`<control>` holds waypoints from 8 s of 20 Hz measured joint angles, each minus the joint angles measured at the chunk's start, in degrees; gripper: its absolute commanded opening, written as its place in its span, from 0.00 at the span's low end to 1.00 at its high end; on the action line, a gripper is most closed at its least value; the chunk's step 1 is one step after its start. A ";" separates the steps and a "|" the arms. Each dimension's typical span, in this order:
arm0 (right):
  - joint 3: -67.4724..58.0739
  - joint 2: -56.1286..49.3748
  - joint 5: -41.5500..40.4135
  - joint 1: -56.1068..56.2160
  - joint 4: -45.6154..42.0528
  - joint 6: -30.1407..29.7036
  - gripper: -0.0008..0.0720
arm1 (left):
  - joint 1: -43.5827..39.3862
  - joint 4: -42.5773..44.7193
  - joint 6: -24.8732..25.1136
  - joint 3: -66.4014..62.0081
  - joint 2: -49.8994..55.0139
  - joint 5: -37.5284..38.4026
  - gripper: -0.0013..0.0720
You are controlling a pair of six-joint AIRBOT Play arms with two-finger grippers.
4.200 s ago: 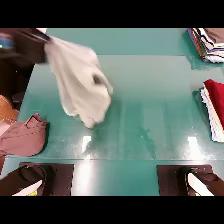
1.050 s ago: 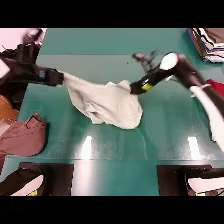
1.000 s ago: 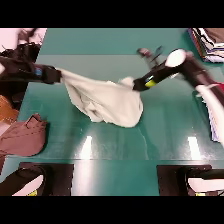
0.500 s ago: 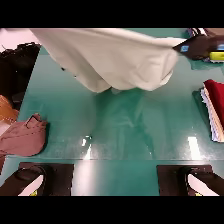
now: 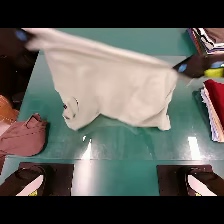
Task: Fold the shirts.
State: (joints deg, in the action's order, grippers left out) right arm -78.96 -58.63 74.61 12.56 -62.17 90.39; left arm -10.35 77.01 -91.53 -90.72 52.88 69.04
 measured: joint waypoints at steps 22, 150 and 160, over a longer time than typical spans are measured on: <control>-3.78 -33.73 -10.21 -3.02 4.42 -10.27 0.63 | 0.00 6.27 -0.02 20.94 10.43 -9.38 0.06; 49.99 -6.62 -16.13 -32.41 11.13 -12.52 0.03 | 10.91 -17.81 4.98 46.47 5.92 -11.45 0.05; 22.01 10.10 -6.32 -30.73 7.06 -11.65 0.03 | 10.84 -15.47 4.96 17.79 -3.96 -6.19 0.05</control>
State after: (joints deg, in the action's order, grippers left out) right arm -56.95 -48.53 68.29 -18.17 -55.11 78.74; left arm 0.49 61.54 -86.56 -72.93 48.93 62.85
